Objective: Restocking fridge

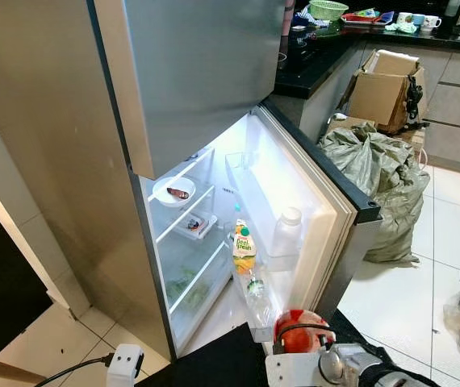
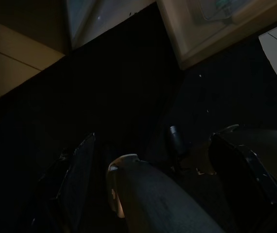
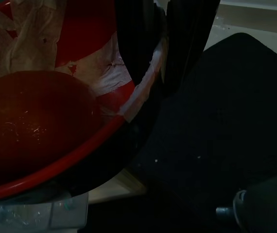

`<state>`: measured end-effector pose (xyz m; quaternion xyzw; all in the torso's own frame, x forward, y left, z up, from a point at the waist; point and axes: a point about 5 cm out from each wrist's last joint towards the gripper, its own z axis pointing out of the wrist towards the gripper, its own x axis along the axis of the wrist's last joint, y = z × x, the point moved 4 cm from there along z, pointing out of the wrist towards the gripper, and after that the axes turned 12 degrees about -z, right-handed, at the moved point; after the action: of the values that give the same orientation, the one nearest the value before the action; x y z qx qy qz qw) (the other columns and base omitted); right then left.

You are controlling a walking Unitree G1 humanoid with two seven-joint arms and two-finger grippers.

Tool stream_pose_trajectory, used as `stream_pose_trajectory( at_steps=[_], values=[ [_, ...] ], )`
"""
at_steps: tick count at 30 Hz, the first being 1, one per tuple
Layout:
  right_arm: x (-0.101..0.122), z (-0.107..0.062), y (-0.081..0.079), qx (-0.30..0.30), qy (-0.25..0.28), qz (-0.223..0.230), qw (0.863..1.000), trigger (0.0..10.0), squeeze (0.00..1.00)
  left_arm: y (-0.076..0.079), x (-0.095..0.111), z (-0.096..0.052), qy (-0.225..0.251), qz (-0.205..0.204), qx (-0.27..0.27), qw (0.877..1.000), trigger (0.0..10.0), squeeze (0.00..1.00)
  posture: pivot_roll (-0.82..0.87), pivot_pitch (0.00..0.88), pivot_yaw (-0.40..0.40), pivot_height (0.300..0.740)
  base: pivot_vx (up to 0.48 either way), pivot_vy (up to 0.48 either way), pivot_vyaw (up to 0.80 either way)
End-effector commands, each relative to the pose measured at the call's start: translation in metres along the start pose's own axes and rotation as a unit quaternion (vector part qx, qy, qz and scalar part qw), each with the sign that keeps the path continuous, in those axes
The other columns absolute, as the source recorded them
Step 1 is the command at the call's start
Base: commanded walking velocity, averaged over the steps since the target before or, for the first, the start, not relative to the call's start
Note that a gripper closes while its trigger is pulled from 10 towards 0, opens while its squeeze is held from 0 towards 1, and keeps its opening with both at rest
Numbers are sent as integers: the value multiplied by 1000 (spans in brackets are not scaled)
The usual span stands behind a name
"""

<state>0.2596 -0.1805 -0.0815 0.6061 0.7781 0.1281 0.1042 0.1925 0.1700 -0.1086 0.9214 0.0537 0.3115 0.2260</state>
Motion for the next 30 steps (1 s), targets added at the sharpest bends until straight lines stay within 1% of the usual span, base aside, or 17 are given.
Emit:
stream_pose_trajectory(
  at_steps=[1,4,12,13,15,16,19,20,21,23,26,27,28,29,30],
  values=[
    [-6,-2,6,-14,-9,6,1000,10000,0,2,-7,1,-11,-2,-1,1000,10000,0,-22,0,-13,740,0,0,0],
    [-19,-5,6,-22,-27,26,999,10000,0,2,-7,0,-11,-1,-1,1000,10000,0,-18,0,-13,740,0,0,0],
    [-37,-11,10,-36,-48,47,997,10000,0,2,-7,0,-12,0,-2,1000,10000,0,-18,0,-10,740,0,0,0],
    [-41,-13,12,-39,-53,50,997,10000,0,2,-7,0,-12,1,-2,1000,10000,0,-18,0,-10,740,0,0,0],
    [-43,-13,12,-40,-56,50,996,10000,0,2,-7,0,-12,1,-2,1000,10000,0,-18,0,-10,740,0,0,0],
    [-48,-16,15,-45,-63,54,996,10000,0,1,-7,0,-12,1,-2,1000,10000,0,-16,0,-9,740,0,0,0],
    [-53,-18,17,-49,-69,61,995,10000,0,1,-7,0,-13,1,-2,1000,10000,0,-17,0,-9,740,0,0,0],
    [-57,-19,17,-51,-74,64,994,10000,0,1,-8,0,-13,1,-2,1000,10000,0,-16,0,-10,740,0,0,0],
    [-69,-24,18,-56,-87,73,992,10000,0,2,-8,0,-13,0,-2,1000,10000,0,-15,0,-11,740,0,0,0],
    [-69,-24,18,-56,-87,73,992,10000,0,2,-8,0,-13,0,-2,1000,10000,0,-15,0,-11,740,0,0,0],
    [-100,-37,15,-65,-123,92,986,10000,0,1,-8,0,-13,0,-1,1000,10000,0,-15,0,-11,740,0,0,0],
    [-100,-37,15,-65,-123,92,986,10000,0,1,-8,0,-13,0,-1,1000,10000,0,-15,0,-11,740,0,0,0],
    [-115,-44,13,-69,-141,100,982,10000,0,1,-8,-1,-13,1,-1,1000,10000,0,-16,0,-7,740,0,0,0],
    [-115,-44,13,-69,-141,100,982,10000,0,1,-8,-1,-13,1,-1,1000,10000,0,-16,0,-7,740,0,0,0],
    [-129,-51,11,-74,-158,114,978,10000,0,1,-7,-1,-13,2,-1,1000,10000,0,-17,0,-5,740,0,0,0]
  ],
)
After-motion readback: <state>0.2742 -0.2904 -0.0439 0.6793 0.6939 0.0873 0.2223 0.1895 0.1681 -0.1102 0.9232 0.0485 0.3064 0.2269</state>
